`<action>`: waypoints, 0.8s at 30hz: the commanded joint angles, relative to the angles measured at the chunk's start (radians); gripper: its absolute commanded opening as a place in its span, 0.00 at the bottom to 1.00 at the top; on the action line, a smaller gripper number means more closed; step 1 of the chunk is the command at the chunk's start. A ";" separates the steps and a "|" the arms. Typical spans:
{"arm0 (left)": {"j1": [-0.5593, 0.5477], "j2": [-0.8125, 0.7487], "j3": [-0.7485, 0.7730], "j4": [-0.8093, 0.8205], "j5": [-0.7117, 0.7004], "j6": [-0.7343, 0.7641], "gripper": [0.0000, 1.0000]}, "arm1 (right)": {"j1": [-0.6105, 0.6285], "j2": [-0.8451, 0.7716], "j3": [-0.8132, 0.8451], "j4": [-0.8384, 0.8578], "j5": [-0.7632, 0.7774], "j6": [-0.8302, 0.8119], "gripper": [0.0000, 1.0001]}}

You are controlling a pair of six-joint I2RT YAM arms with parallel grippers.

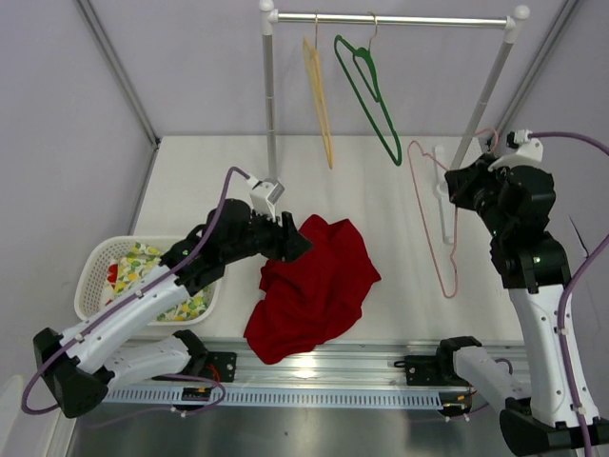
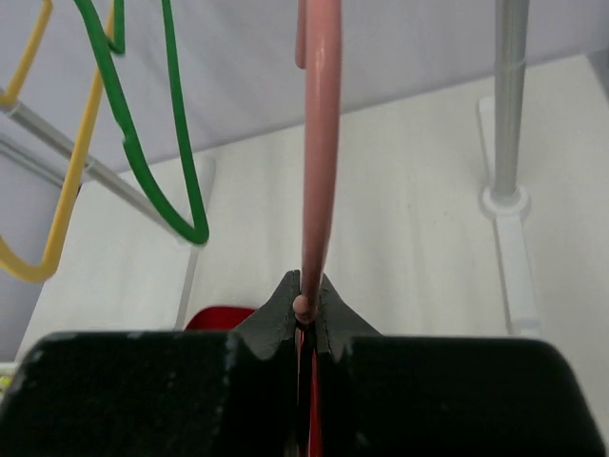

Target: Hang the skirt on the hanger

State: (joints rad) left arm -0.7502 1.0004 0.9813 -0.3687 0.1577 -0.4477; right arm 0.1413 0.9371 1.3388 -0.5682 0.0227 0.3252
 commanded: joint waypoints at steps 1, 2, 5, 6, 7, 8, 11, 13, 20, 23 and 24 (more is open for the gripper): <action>-0.020 0.023 -0.085 0.106 -0.019 -0.103 0.61 | 0.020 -0.049 -0.105 -0.068 -0.137 0.077 0.00; -0.053 0.030 -0.090 0.122 -0.041 -0.112 0.61 | 0.050 -0.064 -0.130 -0.068 -0.151 0.090 0.00; -0.171 0.085 -0.070 0.116 -0.245 -0.121 0.67 | 0.118 -0.102 -0.229 -0.062 -0.141 0.115 0.00; -0.198 0.105 -0.052 0.100 -0.288 -0.129 0.70 | 0.163 -0.112 -0.251 -0.056 -0.138 0.123 0.00; -0.216 0.127 -0.041 0.090 -0.370 -0.138 0.71 | 0.185 -0.119 -0.269 -0.050 -0.123 0.129 0.00; -0.253 0.176 -0.003 0.082 -0.410 -0.143 0.72 | 0.210 -0.132 -0.308 -0.042 -0.118 0.138 0.00; -0.299 0.303 0.049 0.007 -0.548 -0.161 0.77 | 0.264 -0.127 -0.332 -0.042 -0.087 0.137 0.00; -0.323 0.372 0.141 -0.080 -0.605 -0.170 0.78 | 0.271 -0.126 -0.328 -0.047 -0.086 0.127 0.00; -0.365 0.586 0.309 -0.254 -0.768 -0.230 0.83 | 0.270 -0.077 -0.277 -0.042 -0.101 0.103 0.00; -0.365 0.635 0.332 -0.292 -0.781 -0.232 0.76 | 0.270 -0.057 -0.294 -0.021 -0.132 0.098 0.00; -0.365 0.639 0.327 -0.297 -0.777 -0.236 0.73 | 0.268 -0.055 -0.299 -0.009 -0.147 0.097 0.00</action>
State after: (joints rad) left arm -1.1126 1.6245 1.2667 -0.5877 -0.5484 -0.6521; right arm 0.4084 0.8745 1.0157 -0.6357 -0.0807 0.4328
